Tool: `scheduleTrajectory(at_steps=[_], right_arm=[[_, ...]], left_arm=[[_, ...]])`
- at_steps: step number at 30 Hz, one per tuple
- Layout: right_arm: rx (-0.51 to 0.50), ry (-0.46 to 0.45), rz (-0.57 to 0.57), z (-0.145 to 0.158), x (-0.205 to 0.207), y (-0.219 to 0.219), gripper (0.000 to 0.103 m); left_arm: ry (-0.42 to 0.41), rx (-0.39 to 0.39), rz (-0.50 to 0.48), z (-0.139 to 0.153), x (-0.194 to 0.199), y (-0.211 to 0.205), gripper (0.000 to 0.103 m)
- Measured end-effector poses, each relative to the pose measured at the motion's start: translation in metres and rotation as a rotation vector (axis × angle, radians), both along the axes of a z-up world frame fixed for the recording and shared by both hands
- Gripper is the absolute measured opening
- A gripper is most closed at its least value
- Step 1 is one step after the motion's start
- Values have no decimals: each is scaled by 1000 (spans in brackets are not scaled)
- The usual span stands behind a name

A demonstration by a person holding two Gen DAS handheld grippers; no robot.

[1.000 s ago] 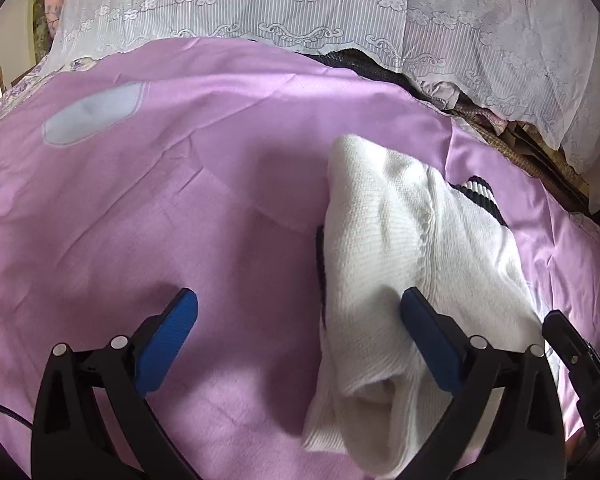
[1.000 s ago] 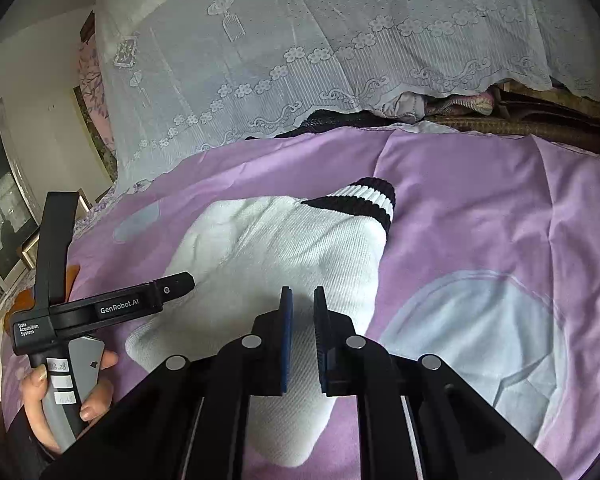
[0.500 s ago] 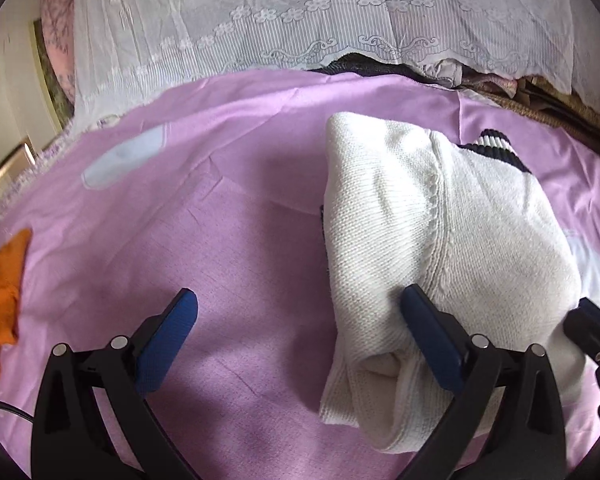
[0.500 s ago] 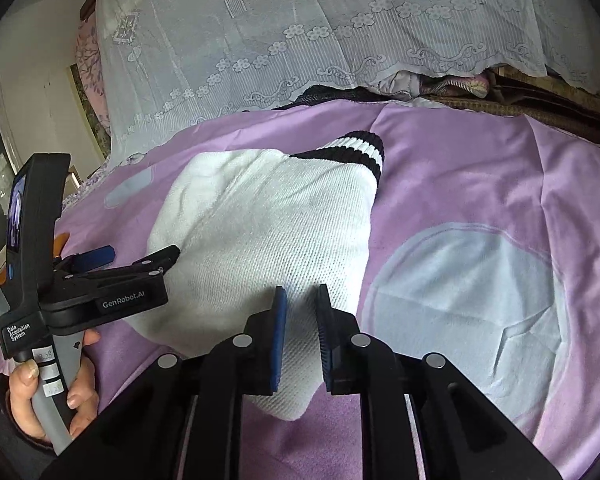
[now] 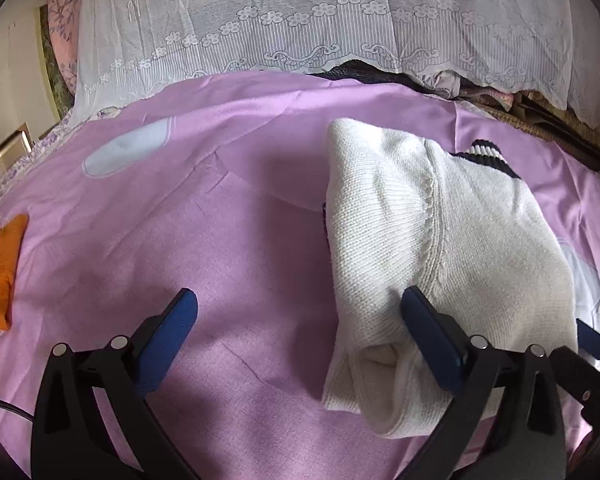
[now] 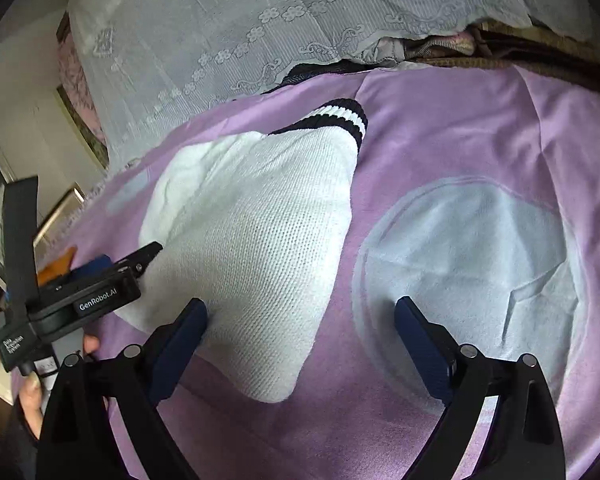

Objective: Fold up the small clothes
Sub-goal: 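Move the right gripper to the folded sweater's striped cuff end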

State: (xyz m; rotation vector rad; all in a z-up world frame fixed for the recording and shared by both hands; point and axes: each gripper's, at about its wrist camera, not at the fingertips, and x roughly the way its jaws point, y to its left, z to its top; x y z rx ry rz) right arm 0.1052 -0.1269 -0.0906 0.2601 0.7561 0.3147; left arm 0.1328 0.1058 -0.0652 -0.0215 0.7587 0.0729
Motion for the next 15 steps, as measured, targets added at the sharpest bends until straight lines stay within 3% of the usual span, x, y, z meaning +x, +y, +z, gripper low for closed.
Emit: scheduleTrajectory(at_steps=[5, 7, 11, 15], right_arm=[[143, 16, 9, -5, 3, -16, 97], [180, 18, 9, -6, 3, -20, 97], [218, 21, 15, -7, 5, -23, 99], [231, 25, 17, -7, 7, -23, 100]], left_arm=[[-14, -3, -24, 5, -4, -4, 99], [-1, -40, -69, 7, -4, -6, 99], [32, -149, -142, 9, -2, -6, 99], [85, -352, -242, 5, 3, 2, 99]])
